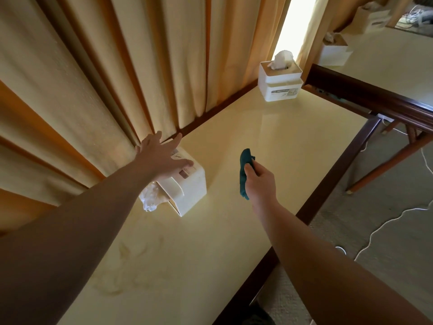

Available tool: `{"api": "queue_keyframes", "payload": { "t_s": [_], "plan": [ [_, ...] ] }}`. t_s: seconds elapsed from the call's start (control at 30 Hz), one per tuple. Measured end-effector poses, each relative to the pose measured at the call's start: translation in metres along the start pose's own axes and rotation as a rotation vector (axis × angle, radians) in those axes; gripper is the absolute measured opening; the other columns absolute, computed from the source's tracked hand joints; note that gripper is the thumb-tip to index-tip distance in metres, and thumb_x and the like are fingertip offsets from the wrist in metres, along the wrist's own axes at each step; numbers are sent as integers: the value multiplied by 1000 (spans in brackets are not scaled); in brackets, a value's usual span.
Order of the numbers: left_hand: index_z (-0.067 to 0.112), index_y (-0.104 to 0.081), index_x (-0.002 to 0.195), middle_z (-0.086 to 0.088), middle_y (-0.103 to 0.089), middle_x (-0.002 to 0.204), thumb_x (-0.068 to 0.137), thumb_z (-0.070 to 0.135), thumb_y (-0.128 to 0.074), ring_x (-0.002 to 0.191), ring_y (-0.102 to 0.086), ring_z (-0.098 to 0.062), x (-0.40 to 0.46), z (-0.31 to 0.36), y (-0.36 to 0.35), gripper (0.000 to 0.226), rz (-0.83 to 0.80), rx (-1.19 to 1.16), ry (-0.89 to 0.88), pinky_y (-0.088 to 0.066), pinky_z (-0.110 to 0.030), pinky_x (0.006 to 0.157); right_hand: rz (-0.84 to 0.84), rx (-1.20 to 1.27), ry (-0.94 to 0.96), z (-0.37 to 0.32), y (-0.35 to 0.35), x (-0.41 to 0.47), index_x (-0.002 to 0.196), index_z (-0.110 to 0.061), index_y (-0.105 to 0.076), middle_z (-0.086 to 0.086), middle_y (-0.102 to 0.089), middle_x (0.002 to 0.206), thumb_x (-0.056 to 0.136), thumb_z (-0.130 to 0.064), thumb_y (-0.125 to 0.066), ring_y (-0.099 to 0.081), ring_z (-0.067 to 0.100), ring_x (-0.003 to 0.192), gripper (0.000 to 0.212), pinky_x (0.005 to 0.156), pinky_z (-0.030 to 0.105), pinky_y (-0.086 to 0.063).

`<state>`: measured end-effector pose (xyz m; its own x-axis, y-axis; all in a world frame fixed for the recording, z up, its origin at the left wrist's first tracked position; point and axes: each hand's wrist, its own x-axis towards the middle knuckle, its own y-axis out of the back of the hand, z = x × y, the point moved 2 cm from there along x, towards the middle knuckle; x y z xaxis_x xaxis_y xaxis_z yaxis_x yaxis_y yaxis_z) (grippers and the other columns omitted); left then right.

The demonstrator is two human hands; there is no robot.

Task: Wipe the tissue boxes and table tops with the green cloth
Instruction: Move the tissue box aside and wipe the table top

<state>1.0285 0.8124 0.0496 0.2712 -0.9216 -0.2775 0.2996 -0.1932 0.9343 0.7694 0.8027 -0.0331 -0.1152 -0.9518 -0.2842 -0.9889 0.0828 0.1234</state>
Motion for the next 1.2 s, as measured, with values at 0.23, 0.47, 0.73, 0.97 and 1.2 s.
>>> {"api": "queue_keyframes", "payload": {
  "t_s": [0.23, 0.47, 0.73, 0.97, 1.2],
  "plan": [
    [27, -48, 127, -6, -45, 131, 51, 91, -58, 133, -37, -34, -3, 3, -12, 100, 76, -50, 39, -36, -53, 112, -51, -221, 107, 34, -4, 4, 122, -34, -72, -15, -60, 71, 106, -25, -47, -55, 10, 67, 30, 62, 25, -41],
    [40, -24, 159, -5, -12, 165, 70, 84, -57, 153, -9, -33, -2, -7, -3, 104, 81, 45, -100, -15, -56, 124, -124, -387, 220, 43, -9, -8, 141, -30, -64, -10, -70, 93, 108, -26, -49, -59, -3, 67, 37, 57, 8, -40],
    [33, -41, 150, -1, -47, 137, 74, 60, -76, 132, -41, -28, -4, -15, -3, 87, 146, 77, -95, -35, -49, 110, -162, -495, 314, 52, -17, -15, 144, -27, -61, -12, -69, 129, 108, -24, -52, -63, 5, 100, 37, 73, -2, -39],
    [28, -17, 164, 3, -15, 171, 96, 34, -63, 158, -6, -21, -7, -35, -5, 82, 137, 24, -238, 0, -58, 125, -206, -559, 440, 59, -31, -25, 136, -16, -68, 0, -73, 119, 105, -15, -56, -63, 17, 92, 33, 73, 12, -43],
    [25, -22, 162, -1, -18, 170, 92, 40, -66, 156, -12, -24, -68, -92, -44, 84, 278, -187, -78, -15, -50, 128, -237, -724, 536, 90, -61, -34, 137, -17, -68, 3, -64, 143, 103, -25, -59, -57, 35, 119, 36, 103, 48, -50]
  ]
}}
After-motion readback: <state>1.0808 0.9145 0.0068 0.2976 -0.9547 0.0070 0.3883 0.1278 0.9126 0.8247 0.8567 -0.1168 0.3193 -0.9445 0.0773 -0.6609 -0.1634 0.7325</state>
